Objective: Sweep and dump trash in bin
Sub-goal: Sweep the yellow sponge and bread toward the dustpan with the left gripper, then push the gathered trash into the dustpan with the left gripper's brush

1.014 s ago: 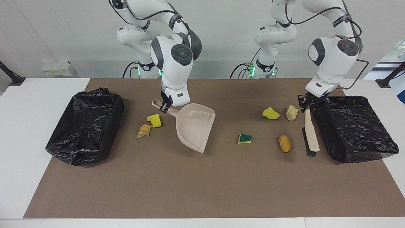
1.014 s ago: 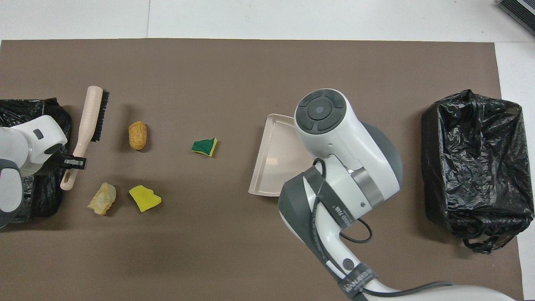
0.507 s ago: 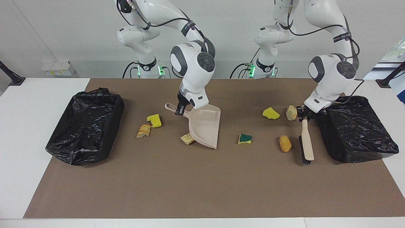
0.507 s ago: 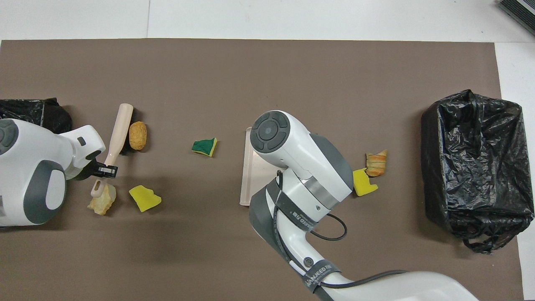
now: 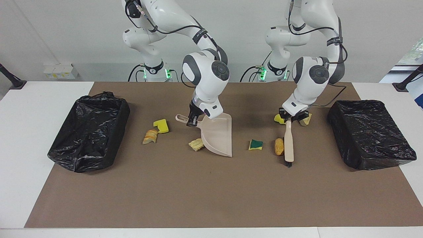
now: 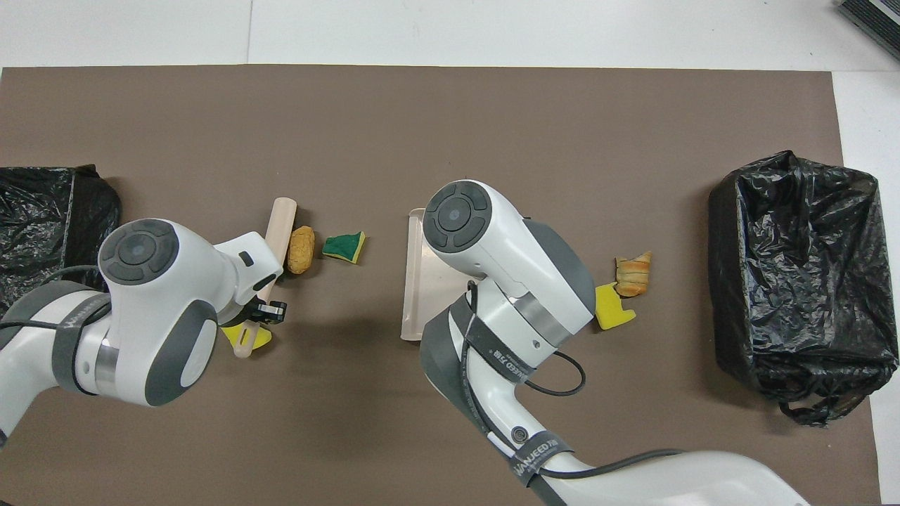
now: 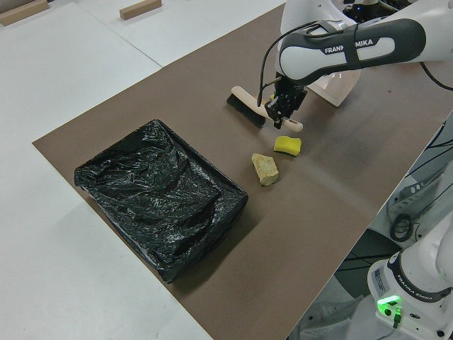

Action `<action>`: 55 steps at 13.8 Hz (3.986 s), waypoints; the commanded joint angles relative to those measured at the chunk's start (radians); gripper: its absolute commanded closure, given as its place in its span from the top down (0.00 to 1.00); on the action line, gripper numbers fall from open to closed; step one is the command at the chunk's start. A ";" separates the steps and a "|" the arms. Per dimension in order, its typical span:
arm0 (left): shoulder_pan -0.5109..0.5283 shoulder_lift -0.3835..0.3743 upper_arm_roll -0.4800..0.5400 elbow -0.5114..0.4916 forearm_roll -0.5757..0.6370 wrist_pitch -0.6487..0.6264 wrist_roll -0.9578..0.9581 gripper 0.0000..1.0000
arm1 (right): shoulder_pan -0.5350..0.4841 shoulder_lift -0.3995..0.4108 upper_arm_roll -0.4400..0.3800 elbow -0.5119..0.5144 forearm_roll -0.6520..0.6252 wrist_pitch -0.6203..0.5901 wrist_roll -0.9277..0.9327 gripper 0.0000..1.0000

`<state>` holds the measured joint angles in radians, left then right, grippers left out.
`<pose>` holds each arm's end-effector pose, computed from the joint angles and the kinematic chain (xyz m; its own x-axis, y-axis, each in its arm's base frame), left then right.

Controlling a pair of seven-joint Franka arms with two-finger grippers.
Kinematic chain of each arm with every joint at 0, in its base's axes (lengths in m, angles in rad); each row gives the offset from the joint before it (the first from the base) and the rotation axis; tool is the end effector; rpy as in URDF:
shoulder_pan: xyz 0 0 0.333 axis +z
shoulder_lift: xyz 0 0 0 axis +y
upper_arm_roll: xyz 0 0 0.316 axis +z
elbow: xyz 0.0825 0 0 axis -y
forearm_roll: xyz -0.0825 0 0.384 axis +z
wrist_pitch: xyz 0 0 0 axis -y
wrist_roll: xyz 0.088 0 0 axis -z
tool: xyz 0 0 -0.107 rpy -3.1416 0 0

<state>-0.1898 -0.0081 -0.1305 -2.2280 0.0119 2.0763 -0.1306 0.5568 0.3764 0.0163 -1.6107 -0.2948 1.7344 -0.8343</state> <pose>0.4819 -0.1592 0.3647 0.9715 -0.1909 -0.1406 -0.1968 -0.9800 -0.0291 0.5506 0.3225 0.3946 0.0700 0.9285 -0.3646 0.9966 -0.0810 -0.0151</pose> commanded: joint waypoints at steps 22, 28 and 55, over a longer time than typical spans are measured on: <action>0.257 -0.474 0.014 -0.392 0.091 -0.288 -0.327 0.00 | 0.000 0.010 0.005 -0.002 0.000 0.028 -0.014 0.00; 0.055 -0.334 0.009 -0.360 0.088 -0.133 -0.447 0.00 | 0.002 0.007 0.005 -0.002 -0.001 0.013 -0.017 0.00; -0.417 0.088 0.008 0.073 -0.311 0.119 -0.569 0.00 | 0.002 0.007 0.005 -0.002 0.002 0.013 -0.014 0.00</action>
<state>-0.5528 0.0642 -0.1383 -2.1999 -0.2762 2.2069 -0.6597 0.5601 0.3821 0.0172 -1.6115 -0.2948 1.7496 -0.8344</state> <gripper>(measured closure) 0.727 0.687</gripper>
